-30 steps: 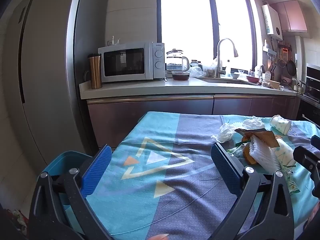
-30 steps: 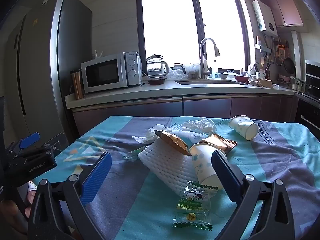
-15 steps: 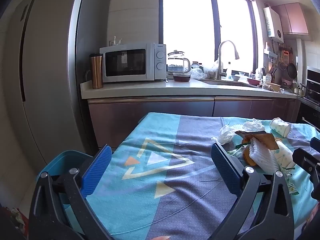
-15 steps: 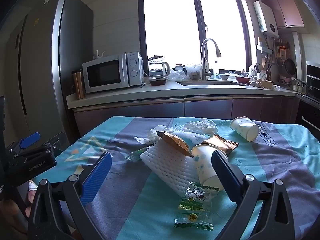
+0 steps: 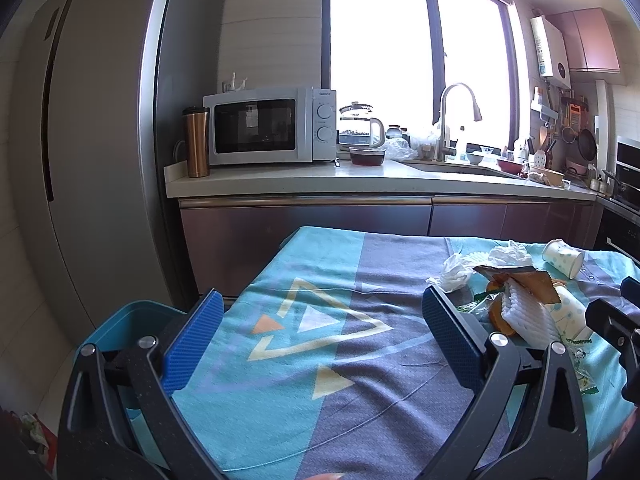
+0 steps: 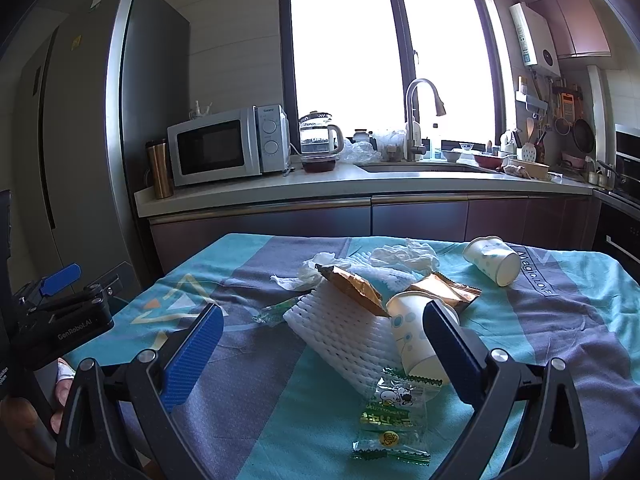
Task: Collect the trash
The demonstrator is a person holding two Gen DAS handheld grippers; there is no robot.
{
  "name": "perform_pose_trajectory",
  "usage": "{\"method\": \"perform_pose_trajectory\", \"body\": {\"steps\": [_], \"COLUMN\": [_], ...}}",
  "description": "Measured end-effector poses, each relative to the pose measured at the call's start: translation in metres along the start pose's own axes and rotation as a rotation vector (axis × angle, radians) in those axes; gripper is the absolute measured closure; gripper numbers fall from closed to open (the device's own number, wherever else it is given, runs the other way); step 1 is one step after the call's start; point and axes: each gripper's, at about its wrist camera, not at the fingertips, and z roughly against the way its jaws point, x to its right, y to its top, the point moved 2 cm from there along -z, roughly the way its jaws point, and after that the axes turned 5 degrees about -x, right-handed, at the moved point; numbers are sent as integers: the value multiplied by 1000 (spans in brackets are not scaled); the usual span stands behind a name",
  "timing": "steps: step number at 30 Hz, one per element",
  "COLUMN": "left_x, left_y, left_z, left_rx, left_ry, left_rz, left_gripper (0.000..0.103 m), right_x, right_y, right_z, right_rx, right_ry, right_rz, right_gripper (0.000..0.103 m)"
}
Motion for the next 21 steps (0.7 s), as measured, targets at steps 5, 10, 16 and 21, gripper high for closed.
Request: {"method": "perform_pose_trajectory", "body": {"steps": [5,10,16,21], "left_x": [0,1,3,3], "left_y": [1,0,-2,-4], "left_z": [0,-2,-1,-1], "left_rx": [-1,-3,-3,-5], "left_ry": [0,1,2,3], "left_rz": [1,-1,-1,2], "left_gripper": [5,5,5,5], "right_x": [0,1,2,2], "right_y": [0,0,1,1], "right_z": [0,-3,-4,-4], "right_rx": [0,-9,-13,-15], "right_ry": [-1,-1,-1,0], "right_rz": [1,-2,-2,-3], "right_gripper": [6,6,6,6]}}
